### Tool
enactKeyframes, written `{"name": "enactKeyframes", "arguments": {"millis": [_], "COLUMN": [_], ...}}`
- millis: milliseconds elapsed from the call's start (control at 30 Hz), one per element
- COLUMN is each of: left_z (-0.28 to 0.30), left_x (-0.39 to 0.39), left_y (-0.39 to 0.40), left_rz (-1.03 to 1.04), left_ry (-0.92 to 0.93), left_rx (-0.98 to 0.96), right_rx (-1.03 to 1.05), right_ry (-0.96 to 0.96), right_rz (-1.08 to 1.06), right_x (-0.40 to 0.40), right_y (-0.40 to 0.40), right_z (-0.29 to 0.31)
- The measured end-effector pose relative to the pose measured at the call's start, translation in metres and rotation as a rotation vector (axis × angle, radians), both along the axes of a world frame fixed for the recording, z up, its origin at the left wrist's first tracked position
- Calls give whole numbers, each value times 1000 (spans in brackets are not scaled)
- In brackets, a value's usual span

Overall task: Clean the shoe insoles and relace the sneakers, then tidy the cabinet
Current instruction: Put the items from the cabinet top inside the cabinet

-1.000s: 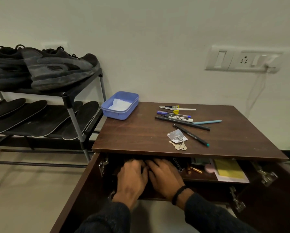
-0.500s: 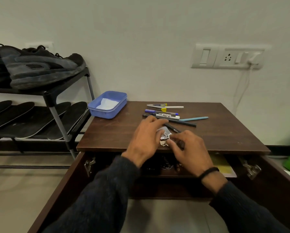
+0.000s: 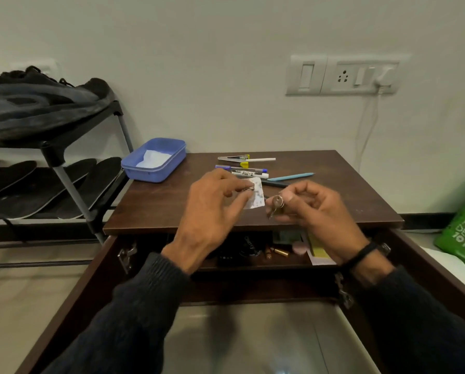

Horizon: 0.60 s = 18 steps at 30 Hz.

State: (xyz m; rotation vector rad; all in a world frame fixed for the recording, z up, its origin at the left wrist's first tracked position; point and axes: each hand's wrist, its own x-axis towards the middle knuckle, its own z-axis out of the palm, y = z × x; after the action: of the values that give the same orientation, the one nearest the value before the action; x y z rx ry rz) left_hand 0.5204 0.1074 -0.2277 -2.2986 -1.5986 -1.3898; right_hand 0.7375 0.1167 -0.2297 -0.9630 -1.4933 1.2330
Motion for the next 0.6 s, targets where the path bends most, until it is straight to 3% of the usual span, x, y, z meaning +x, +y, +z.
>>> {"name": "enactKeyframes", "arguments": {"millis": [100,300,400,467,600], "left_z": [-13,-98,-148,-183,-248], "left_x": [17,43,54,64,96], "left_y": [-41,-62,-50,-35,13], "left_rz": [-64,-121,-40,30,227], "left_ry": [-166,-210,-298,-386,-507], "left_rx": [-86,-518,-751,-884,-1028], "right_rx": [-265,-620,-741,-779,-749], "right_ry": [58,-304,-471,-560,-470], "right_rz": [161,407,284,78,-333], "right_x": [22,56,68,75,93], "right_y": [-5,16,21,24,49], "right_z": [-3,-56,-105,-142,-228]}}
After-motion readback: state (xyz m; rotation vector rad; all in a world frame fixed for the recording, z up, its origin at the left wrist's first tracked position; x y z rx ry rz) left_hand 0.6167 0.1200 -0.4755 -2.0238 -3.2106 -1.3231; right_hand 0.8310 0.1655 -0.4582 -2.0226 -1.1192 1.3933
